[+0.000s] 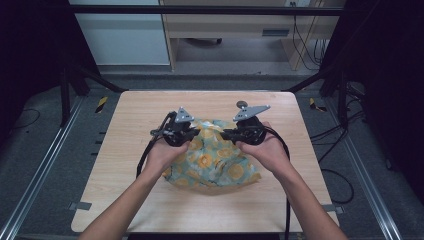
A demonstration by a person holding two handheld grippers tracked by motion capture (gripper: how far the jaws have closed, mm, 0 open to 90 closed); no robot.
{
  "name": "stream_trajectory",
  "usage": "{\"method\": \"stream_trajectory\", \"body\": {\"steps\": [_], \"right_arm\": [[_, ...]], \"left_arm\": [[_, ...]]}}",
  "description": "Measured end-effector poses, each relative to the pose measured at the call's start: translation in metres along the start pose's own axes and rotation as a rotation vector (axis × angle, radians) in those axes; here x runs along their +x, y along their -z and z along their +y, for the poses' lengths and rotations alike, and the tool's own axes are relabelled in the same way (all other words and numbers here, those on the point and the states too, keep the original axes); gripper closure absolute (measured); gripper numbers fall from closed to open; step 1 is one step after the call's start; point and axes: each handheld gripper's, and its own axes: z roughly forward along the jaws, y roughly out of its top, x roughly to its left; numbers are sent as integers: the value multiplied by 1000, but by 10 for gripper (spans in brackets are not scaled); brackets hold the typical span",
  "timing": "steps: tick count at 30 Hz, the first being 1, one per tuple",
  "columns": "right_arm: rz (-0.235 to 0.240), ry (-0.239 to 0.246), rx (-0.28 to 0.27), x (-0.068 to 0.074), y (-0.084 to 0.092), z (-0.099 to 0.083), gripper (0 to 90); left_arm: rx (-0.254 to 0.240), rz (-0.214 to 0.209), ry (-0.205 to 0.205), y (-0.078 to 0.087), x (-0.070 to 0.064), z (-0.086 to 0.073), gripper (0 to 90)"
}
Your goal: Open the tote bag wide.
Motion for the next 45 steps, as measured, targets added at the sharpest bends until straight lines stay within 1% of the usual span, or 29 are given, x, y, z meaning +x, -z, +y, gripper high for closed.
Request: {"method": "stream_trajectory", "body": {"steps": [1, 3, 6, 8, 10, 12, 15, 17, 20, 21, 22, 25, 27, 30, 33, 37, 38, 40, 41, 42, 43, 44, 45], "right_arm": [[-1, 0, 2, 1, 1, 0, 726], [-17, 10, 1, 4, 3, -1, 631], [-8, 13, -3, 8, 8, -2, 516], [-23, 28, -8, 10, 12, -2, 464], [-33, 20, -24, 9, 18, -3, 439], [-62, 9, -29, 5, 21, -4, 431], [-99, -29, -29, -4, 22, -6, 432], [-118, -45, -34, -8, 22, -7, 444], [-135, -48, -32, -12, 21, -7, 468], [-135, -48, -32, -12, 21, -7, 468], [-141, -48, -29, -13, 20, -7, 470], [-157, -58, -9, -17, 11, -6, 476], [-156, -67, -5, -19, 5, -6, 470], [-138, -67, 7, -21, -3, -5, 450], [-122, -52, 62, -23, -13, -6, 419], [-68, -38, 144, -24, -26, -12, 375], [-60, -23, 158, -24, -30, -12, 372], [-47, -6, 188, -22, -36, -13, 378], [-41, 9, 196, -22, -40, -13, 410], [-35, 19, 204, -21, -42, -13, 475], [-19, 29, 205, -19, -43, -13, 530], [-6, 38, 199, -17, -44, -13, 598], [-2, 53, 199, -15, -44, -13, 690]], "left_arm": [[1, -5, 2, 4, -2, -4, 900], [0, -12, 2, 11, -7, -11, 900], [-4, -22, -7, 23, -16, -21, 899], [-6, -35, -9, 32, -22, -29, 899], [-9, -47, -12, 40, -28, -37, 899], [-12, -60, -15, 47, -32, -43, 898], [-16, -72, -24, 58, -38, -51, 898], [-21, -79, -19, 64, -42, -57, 898], [-15, -103, -15, 71, -49, -69, 898], [-15, -103, -15, 71, -49, -69, 898], [0, -114, -16, 74, -53, -78, 898], [20, -120, -21, 76, -57, -87, 898], [32, -124, -21, 75, -59, -94, 898], [42, -133, -18, 76, -60, -100, 898], [48, -138, -13, 77, -62, -106, 898], [58, -148, -12, 75, -66, -113, 898], [57, -151, -12, 75, -66, -114, 898], [57, -156, -8, 74, -67, -116, 898], [56, -167, -5, 74, -68, -117, 898], [56, -160, -3, 75, -68, -118, 898], [55, -168, -1, 75, -69, -119, 898], [61, -163, 2, 76, -69, -121, 898], [62, -163, 2, 76, -69, -123, 898]]}}
